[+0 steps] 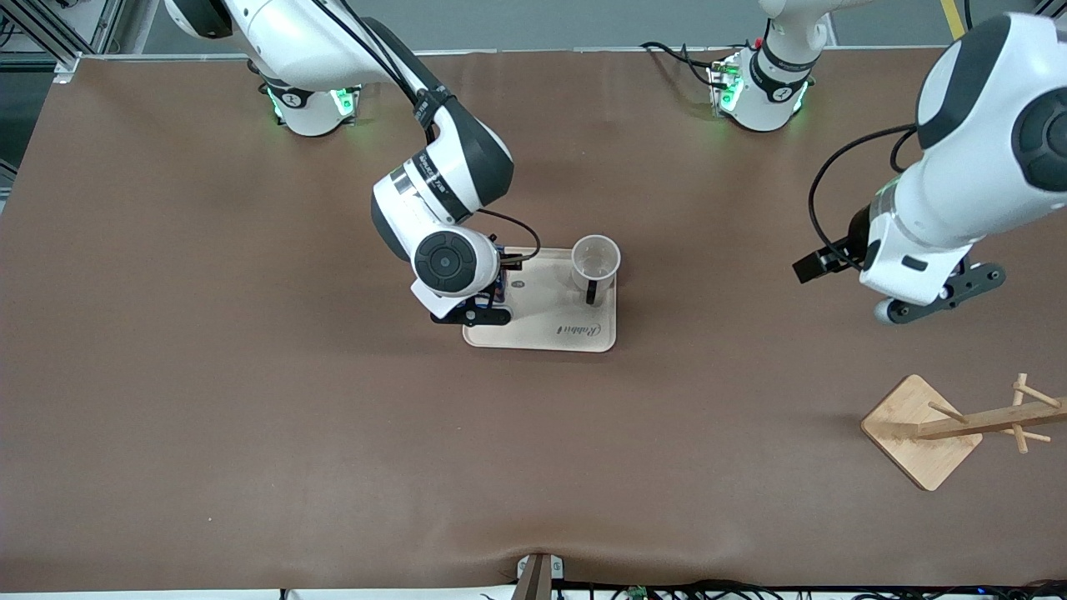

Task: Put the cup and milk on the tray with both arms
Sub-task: 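Set the mug on the tray while the right gripper carries the milk, then lower the milk carton onto the tray beside the mug with the right gripper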

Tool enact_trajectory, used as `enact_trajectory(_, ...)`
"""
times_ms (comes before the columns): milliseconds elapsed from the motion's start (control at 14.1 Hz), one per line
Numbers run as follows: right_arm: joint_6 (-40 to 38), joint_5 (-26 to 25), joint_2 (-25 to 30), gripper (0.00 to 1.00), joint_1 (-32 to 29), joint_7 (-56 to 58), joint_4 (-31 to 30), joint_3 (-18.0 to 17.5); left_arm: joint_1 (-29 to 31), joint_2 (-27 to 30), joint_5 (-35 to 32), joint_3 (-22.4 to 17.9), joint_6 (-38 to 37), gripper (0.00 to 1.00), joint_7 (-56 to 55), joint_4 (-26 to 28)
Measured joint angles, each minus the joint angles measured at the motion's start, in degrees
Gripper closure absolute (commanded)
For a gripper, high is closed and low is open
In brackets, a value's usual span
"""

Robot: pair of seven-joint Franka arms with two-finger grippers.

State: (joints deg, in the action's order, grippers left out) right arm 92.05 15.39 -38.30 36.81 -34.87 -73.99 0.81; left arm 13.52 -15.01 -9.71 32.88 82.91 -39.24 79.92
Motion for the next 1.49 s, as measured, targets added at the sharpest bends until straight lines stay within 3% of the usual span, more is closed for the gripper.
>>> enact_trajectory(495, 0.41, 0.59, -0.06, 0.87, 0.17, 0.00, 0.00, -0.05, 3.09, 4.87, 0.00, -0.10, -0.60, 0.00, 9.17, -0.07)
enact_trajectory(778, 0.75, 3.68, -0.44, 0.69, 0.27, 0.00, 0.00, -0.05, 3.00, 5.42, 0.00, -0.10, -0.69, 0.00, 13.36, -0.08)
enact_trajectory(849, 0.75, 3.69, -0.45, 0.59, 0.27, 0.00, 0.01, -0.05, 2.84, 5.91, 0.00, -0.57, -0.69, 0.00, 15.86, -0.08)
enact_trajectory(990, 0.75, 3.69, -0.47, 0.28, 0.28, -0.04, 0.02, -0.05, 0.40, 7.63, 0.03, -4.74, -0.73, 0.00, 21.21, -0.07)
enact_trajectory(1061, 0.75, 3.70, -0.50, 0.18, 0.29, -0.10, 0.02, -0.05, -2.09, 8.61, 0.08, -8.25, -0.83, 0.00, 23.78, 0.02)
enact_trajectory(1273, 0.75, 3.70, -0.96, 0.08, 0.45, -0.15, 0.01, -0.08, -8.08, 11.19, 1.45, -16.31, -1.17, 0.00, 29.37, 1.37)
enact_trajectory(1486, 0.84, 3.69, -1.48, 0.07, 0.46, -0.15, 0.01, -0.05, -14.02, 13.79, 4.75, -24.66, -1.17, 0.00, 31.96, 4.09)
